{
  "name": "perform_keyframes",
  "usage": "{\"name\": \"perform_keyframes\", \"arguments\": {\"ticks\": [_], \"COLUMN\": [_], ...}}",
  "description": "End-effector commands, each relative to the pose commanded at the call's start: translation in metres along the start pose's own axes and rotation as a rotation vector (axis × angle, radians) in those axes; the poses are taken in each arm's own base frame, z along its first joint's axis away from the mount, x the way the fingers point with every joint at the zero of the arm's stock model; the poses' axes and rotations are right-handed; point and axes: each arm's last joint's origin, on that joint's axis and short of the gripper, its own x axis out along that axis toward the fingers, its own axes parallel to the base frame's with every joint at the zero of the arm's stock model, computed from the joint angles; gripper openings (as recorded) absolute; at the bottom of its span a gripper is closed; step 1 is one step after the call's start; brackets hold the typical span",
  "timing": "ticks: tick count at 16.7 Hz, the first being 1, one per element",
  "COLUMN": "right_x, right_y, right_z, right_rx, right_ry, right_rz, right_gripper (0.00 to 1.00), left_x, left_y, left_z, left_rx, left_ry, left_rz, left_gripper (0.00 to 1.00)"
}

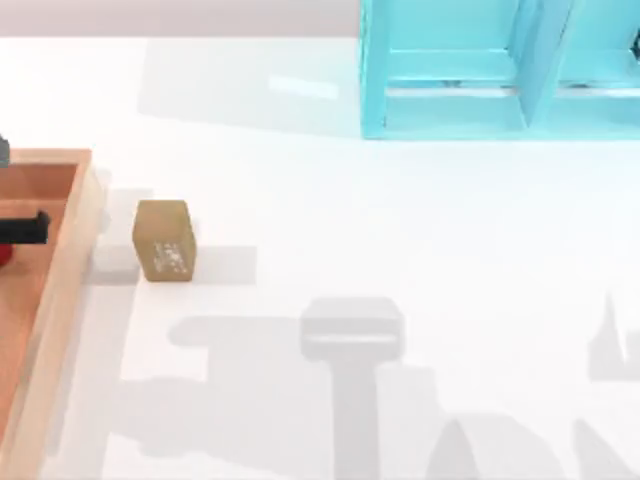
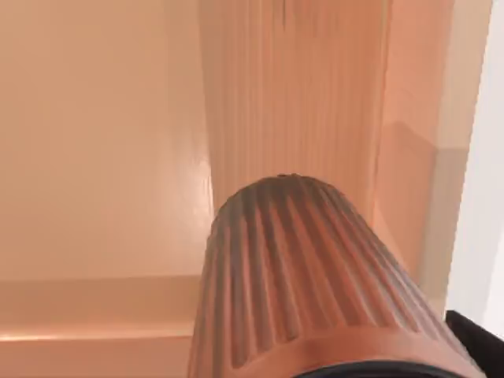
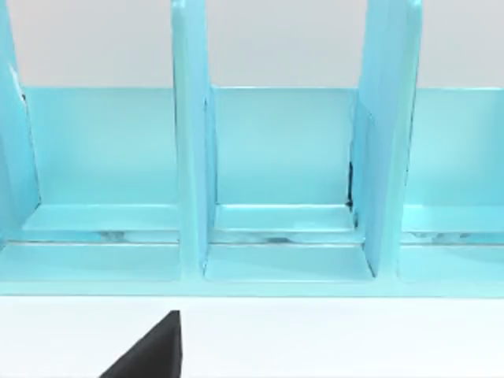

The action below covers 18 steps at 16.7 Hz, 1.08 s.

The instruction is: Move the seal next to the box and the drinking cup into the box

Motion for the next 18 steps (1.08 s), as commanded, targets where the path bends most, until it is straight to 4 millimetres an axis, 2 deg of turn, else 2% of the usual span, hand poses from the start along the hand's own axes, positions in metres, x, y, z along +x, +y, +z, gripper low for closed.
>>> {"name": "perform_keyframes", "arguments": {"ticks": [3, 6, 14, 18], "right_x": [0.0, 0.0, 0.0, 0.0], "right_y": [0.0, 0.0, 0.0, 0.0], "right_z": [0.0, 0.0, 0.0, 0.0], "right_rx": [0.0, 0.0, 0.0, 0.0], "right_ry": [0.0, 0.0, 0.0, 0.0], "right_rz": [0.0, 0.0, 0.0, 0.0], "right_gripper": [1.0, 1.0, 1.0, 1.0], "left_x": [0.002, 0.004, 0.007, 0.028], "left_y": [0.05, 0.073, 0.077, 0.079], "left_z": [-0.023, -0.043, -0.045, -0.041], "left_rx": [-0.001, 0.0, 0.011, 0.04], "left_ry": [-0.005, -0.022, -0.022, -0.001], "left_rz": [-0.02, -0.031, -0.033, -0.033], "left_gripper": [0.0, 0.0, 0.0, 0.0]}}
